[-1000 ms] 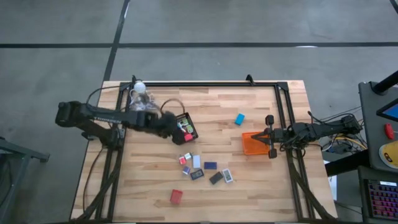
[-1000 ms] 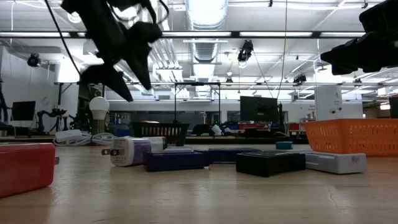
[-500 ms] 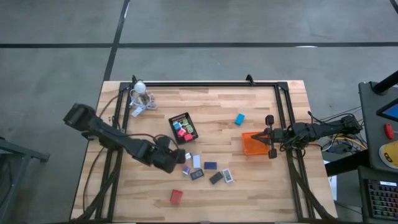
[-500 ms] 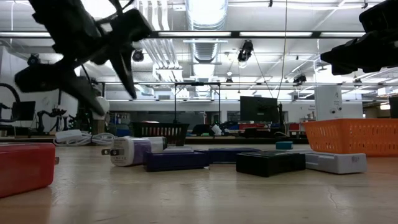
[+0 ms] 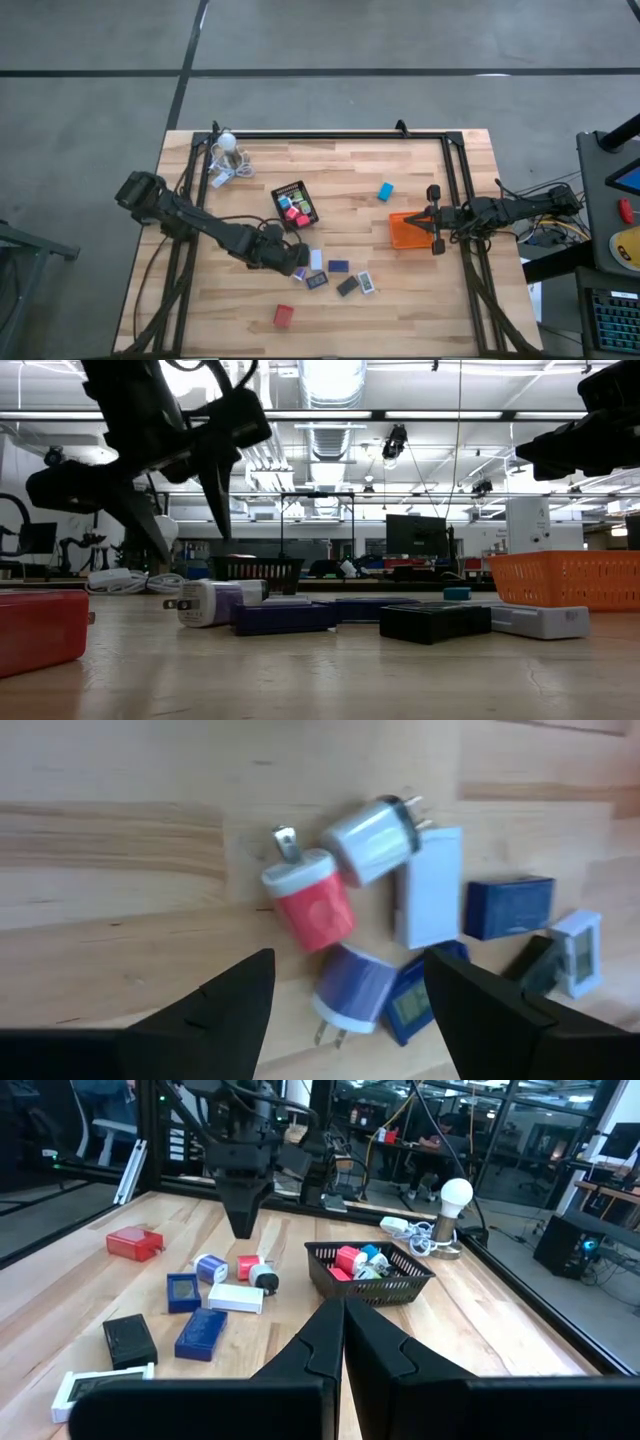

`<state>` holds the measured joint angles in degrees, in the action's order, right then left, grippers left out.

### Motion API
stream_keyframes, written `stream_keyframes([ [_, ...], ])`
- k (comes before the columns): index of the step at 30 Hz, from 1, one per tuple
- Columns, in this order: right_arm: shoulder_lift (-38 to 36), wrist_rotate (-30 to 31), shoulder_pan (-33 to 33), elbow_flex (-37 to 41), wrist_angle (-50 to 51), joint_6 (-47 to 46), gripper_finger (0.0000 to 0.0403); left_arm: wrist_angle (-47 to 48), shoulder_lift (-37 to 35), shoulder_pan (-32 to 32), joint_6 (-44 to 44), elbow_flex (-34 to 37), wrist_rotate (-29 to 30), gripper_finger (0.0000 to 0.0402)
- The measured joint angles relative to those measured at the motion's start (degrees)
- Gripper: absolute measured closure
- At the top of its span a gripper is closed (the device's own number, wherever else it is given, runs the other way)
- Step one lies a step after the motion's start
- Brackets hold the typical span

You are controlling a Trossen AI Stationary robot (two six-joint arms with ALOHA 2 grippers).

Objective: Pick & Place Office items
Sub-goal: Put the pink charger adapter in the black bin

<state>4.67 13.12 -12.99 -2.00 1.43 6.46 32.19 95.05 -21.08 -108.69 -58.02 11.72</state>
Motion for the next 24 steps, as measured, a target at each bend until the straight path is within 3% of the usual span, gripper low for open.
stream_keyframes([
  [24, 0.0, 0.0, 0.0, 0.0, 0.0, 0.0, 0.0394, -0.9, 6.6, 6.2, -0.2, 0.2, -8.0, 0.0142],
])
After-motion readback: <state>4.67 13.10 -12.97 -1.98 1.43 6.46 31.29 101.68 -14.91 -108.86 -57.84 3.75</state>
